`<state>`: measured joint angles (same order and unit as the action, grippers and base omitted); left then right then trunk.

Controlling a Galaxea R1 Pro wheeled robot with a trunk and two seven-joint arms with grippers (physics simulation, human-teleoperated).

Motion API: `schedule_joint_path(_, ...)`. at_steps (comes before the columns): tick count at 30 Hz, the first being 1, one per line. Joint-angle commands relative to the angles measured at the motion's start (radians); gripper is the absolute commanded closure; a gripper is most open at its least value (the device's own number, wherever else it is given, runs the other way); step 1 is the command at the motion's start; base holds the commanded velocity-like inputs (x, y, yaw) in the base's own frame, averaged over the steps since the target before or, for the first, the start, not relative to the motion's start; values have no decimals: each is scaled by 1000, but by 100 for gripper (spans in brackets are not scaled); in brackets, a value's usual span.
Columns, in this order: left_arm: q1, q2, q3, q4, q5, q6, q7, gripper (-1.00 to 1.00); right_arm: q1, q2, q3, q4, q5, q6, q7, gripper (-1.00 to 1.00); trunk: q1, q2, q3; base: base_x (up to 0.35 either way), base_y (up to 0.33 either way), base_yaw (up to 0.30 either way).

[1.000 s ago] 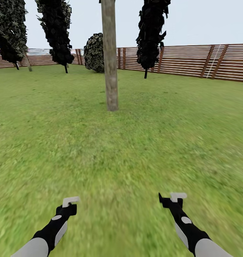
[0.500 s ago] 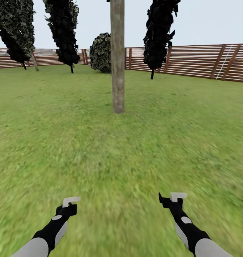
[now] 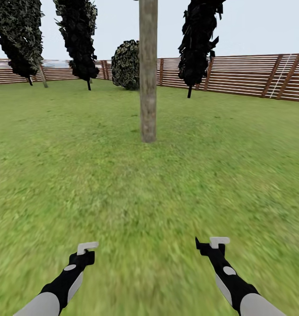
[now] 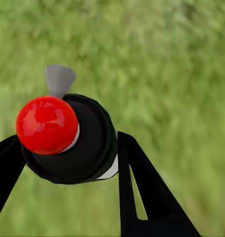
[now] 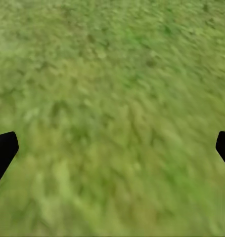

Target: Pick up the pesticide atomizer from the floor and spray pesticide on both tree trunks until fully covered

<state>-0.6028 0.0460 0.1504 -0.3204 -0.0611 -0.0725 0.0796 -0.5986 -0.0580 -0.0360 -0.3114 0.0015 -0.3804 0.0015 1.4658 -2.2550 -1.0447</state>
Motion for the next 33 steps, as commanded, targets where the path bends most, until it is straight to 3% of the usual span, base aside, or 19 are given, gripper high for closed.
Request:
schedule_joint_path(1, 0, 0, 0, 0, 0, 0, 0, 100, 0, 0, 0, 0, 0, 0, 0, -100, 0, 0, 0, 333, 108, 0)
schedule_joint_path(19, 0, 0, 0, 0, -2, 0, 0, 100, 0, 0, 0, 0, 0, 0, 1, -100, 0, 0, 0, 333, 93, 0)
schedule_joint_path(33, 0, 0, 0, 0, -2, -1, 0, 100, 0, 0, 0, 0, 0, 0, 2, -100, 0, 0, 19, 334, 80, 0)
